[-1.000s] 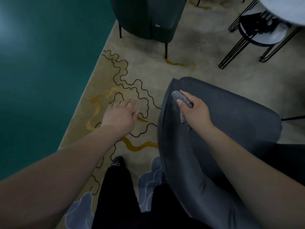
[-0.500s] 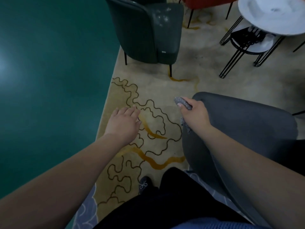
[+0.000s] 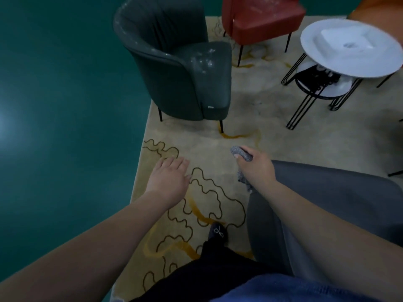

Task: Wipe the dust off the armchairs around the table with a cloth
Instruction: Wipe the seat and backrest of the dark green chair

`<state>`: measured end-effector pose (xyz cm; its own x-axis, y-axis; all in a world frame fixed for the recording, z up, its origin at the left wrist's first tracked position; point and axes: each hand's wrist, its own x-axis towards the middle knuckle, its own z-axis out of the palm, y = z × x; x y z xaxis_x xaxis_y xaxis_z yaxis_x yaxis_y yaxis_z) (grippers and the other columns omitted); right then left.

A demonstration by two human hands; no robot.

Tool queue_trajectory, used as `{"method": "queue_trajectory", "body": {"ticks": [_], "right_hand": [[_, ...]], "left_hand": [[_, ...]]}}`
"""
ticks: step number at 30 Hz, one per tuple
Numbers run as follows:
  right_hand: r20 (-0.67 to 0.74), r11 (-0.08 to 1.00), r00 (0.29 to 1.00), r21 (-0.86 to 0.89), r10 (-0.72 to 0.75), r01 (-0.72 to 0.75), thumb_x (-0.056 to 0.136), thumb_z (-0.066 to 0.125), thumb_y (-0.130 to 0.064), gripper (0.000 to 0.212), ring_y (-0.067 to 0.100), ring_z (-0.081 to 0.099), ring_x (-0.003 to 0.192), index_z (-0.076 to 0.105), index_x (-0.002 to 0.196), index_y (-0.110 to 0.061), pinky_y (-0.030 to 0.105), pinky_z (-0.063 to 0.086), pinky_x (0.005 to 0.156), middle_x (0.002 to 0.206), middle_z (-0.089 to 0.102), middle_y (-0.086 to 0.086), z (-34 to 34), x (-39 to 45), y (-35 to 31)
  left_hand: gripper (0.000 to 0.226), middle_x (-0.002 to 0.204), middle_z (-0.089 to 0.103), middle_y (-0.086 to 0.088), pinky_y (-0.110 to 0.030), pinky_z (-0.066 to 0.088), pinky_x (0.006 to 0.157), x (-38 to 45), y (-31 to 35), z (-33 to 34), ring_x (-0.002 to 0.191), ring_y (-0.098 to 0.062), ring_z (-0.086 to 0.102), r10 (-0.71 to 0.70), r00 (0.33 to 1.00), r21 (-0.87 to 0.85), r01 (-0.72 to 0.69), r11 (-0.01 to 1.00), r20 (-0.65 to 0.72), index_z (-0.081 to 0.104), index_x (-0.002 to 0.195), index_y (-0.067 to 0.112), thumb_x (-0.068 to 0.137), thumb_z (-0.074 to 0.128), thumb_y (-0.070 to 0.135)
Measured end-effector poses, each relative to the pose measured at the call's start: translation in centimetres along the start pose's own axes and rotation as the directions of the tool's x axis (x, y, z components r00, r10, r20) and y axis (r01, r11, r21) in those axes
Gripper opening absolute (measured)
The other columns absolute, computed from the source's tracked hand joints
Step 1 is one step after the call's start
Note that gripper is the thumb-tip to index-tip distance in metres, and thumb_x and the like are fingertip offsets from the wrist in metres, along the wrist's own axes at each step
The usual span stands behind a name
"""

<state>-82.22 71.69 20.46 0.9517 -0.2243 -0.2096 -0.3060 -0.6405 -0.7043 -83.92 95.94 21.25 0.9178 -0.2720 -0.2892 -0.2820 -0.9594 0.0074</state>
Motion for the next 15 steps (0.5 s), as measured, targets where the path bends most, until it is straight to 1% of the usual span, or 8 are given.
{"method": "queue_trajectory", "body": {"ticks": [4,6,8,12,15], "right_hand": [[0.008,1.0,1.0,0.015,0.006,-0.006,0.093,0.055,-0.036,0.036,0.015,0.058,0.106,0.06,0.127,-0.026,0.024,0.044,0.087,0.12,0.064,0.0,-0.3,5.5,-1.3],[0.013,1.0,1.0,0.001,-0.015,0.015,0.093,0.055,-0.035,0.035,0.011,0.058,0.102,0.06,0.127,-0.026,0.021,0.041,0.083,0.118,0.066,-0.004,-0.5,7.6,-2.2],[0.004,1.0,1.0,-0.015,-0.024,0.024,0.092,0.055,-0.035,0.035,0.008,0.057,0.099,0.06,0.126,-0.027,0.019,0.037,0.081,0.118,0.066,-0.004,-0.7,9.7,-3.0],[-0.019,0.998,1.0,-0.053,0.02,-0.021,0.091,0.055,-0.041,0.038,0.016,0.06,0.099,0.059,0.127,-0.031,0.021,0.04,0.083,0.121,0.058,0.004,-0.4,13.6,-4.8],[-0.057,0.998,0.998,-0.041,0.039,-0.041,0.09,0.057,-0.04,0.037,0.019,0.061,0.097,0.06,0.126,-0.031,0.022,0.042,0.084,0.12,0.058,0.007,-0.2,16.6,-6.5]], "left_hand": [[0.057,0.158,0.021,0.002,-0.04,0.011,0.118,5.5,-1.0,-2.0,0.145,-0.02,0.016,0.022,1.0,0.006,-0.022,1.0,0.017,0.017,0.152,0.022,0.1,0.021,0.044],[0.056,0.157,0.024,0.002,-0.04,0.011,0.119,7.8,-1.6,-3.2,0.144,-0.02,0.017,0.018,1.0,0.01,-0.018,1.0,-0.008,0.019,0.152,0.022,0.1,0.021,0.044],[0.056,0.156,0.025,0.001,-0.041,0.012,0.119,10.0,-2.3,-4.4,0.144,-0.02,0.019,0.019,0.999,0.003,-0.019,1.0,-0.029,0.021,0.151,0.021,0.1,0.022,0.044],[0.056,0.157,0.023,-0.001,-0.041,0.012,0.119,14.5,-3.9,-6.4,0.145,-0.022,0.017,0.043,0.998,-0.011,-0.043,0.999,-0.04,0.02,0.151,0.019,0.1,0.022,0.043],[0.056,0.158,0.021,0.0,-0.041,0.013,0.119,18.5,-5.1,-7.7,0.145,-0.021,0.017,0.083,0.995,-0.015,-0.084,0.996,-0.061,0.019,0.151,0.019,0.1,0.024,0.042]]}}
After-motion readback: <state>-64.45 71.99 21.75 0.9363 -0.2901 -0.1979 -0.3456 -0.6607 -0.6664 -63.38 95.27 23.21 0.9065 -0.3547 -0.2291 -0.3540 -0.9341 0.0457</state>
